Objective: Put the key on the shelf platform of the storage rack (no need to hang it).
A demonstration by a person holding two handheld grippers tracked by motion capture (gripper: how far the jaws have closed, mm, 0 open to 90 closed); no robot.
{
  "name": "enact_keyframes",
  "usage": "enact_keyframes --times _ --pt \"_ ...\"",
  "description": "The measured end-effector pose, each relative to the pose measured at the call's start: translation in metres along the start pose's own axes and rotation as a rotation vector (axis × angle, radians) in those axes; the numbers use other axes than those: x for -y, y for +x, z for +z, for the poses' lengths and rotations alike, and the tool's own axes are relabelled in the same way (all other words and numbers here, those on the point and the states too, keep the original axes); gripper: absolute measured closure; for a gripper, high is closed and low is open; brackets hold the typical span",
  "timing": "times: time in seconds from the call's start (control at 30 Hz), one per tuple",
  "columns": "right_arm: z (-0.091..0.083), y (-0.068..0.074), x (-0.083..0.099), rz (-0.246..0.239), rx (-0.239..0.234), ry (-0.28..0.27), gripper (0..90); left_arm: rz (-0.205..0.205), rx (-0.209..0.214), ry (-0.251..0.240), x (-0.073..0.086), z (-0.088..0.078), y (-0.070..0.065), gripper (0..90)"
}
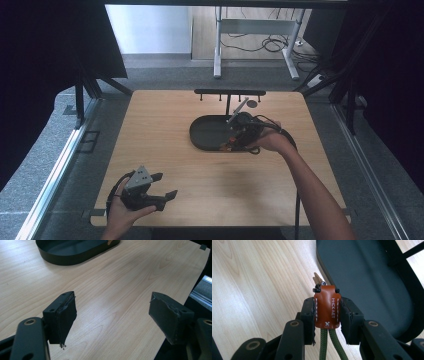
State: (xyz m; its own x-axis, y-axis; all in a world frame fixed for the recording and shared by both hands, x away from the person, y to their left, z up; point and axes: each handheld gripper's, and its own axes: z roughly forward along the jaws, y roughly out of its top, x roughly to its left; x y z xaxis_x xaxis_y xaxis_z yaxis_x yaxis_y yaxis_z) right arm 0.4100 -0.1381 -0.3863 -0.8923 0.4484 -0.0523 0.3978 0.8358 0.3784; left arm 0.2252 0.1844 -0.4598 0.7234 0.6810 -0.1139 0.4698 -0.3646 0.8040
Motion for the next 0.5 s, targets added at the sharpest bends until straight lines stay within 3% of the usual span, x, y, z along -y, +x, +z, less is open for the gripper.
enact_keyframes --times 0.23,0.5 --pt "0.003 -0.013 -0.002 0.02 -0.02 -0.006 66.6 -0.005 -0.003 -0.002 0.001 -0.001 0.002 22.3" --pt "0.0 -0.022 -0.004 0.031 0.0 -0.022 66.6 -0.005 -0.003 0.001 0.001 0.0 0.003 22.3"
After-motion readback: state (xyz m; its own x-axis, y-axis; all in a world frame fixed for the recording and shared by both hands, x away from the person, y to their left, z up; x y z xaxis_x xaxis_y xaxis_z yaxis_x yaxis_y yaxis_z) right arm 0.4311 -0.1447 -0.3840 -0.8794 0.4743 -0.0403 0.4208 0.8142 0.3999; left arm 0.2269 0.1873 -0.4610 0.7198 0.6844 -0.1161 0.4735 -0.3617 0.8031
